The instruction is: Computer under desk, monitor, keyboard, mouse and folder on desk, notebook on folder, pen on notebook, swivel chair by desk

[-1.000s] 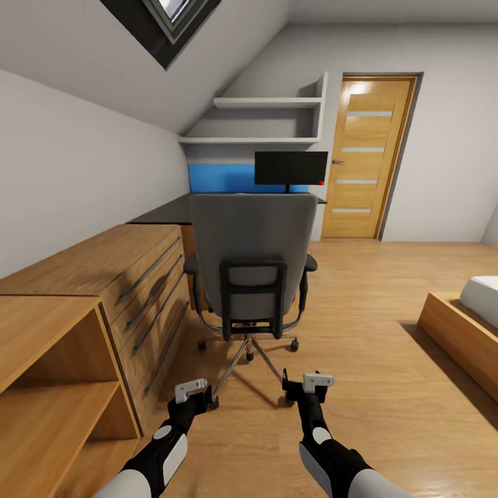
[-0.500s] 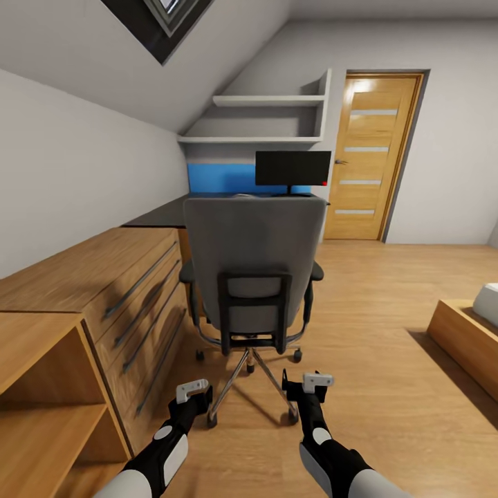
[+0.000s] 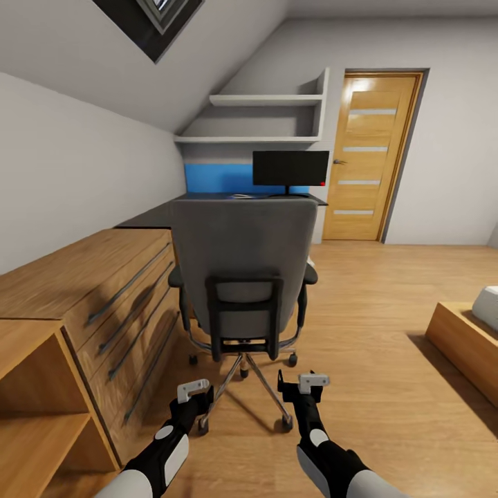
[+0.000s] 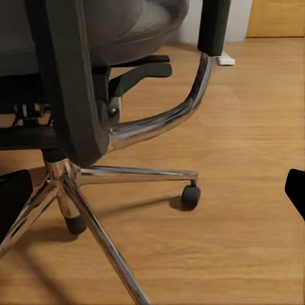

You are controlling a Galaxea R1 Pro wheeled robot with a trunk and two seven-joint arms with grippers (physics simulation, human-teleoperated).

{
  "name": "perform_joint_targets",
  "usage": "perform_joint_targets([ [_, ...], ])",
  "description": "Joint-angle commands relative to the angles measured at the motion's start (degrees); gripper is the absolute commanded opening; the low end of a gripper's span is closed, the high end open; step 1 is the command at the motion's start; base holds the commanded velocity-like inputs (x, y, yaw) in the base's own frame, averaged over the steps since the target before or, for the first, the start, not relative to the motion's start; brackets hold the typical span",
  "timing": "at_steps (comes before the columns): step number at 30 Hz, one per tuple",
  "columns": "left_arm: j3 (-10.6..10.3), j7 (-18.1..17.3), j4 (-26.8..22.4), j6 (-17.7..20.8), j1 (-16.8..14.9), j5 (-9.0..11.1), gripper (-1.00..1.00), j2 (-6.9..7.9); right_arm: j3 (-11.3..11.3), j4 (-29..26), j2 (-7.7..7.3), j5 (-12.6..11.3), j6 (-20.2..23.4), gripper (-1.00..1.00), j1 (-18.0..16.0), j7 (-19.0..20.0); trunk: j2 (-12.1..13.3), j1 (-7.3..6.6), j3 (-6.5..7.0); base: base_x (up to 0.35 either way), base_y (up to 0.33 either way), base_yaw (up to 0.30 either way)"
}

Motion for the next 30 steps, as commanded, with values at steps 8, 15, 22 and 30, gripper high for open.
perform_joint_targets([
  [8, -2.26, -0.17, 0.03, -0.21, -0.04, 0.04, 1.00, -0.22, 2.61, -0.01, -0.01, 0.44, -0.23, 1.00, 0.04, -0.39, -0.02, -0.01, -0.06, 0.027, -0.036, 0.000],
  [15, -2.62, -0.18, 0.03, -0.23, -0.04, 0.08, 1.00, -0.19, 2.82, -0.01, -0.01, 0.51, -0.24, 1.00, 0.05, -0.33, -0.02, -0.01, -0.06, 0.166, -0.034, 0.000],
  [22, -2.66, -0.15, 0.04, -0.18, -0.04, 0.15, 1.00, -0.09, 2.89, -0.01, -0.01, 1.06, -0.26, 1.00, 0.06, -0.12, -0.02, -0.01, -0.06, 0.026, -0.004, 0.000],
  [30, -2.74, 0.04, 0.04, -0.14, -0.04, 0.14, 1.00, -0.06, 2.90, -0.01, -0.01, 1.88, -0.53, 1.00, 0.07, -0.08, -0.10, 0.15, -1.39, 0.003, 0.000, 0.000],
])
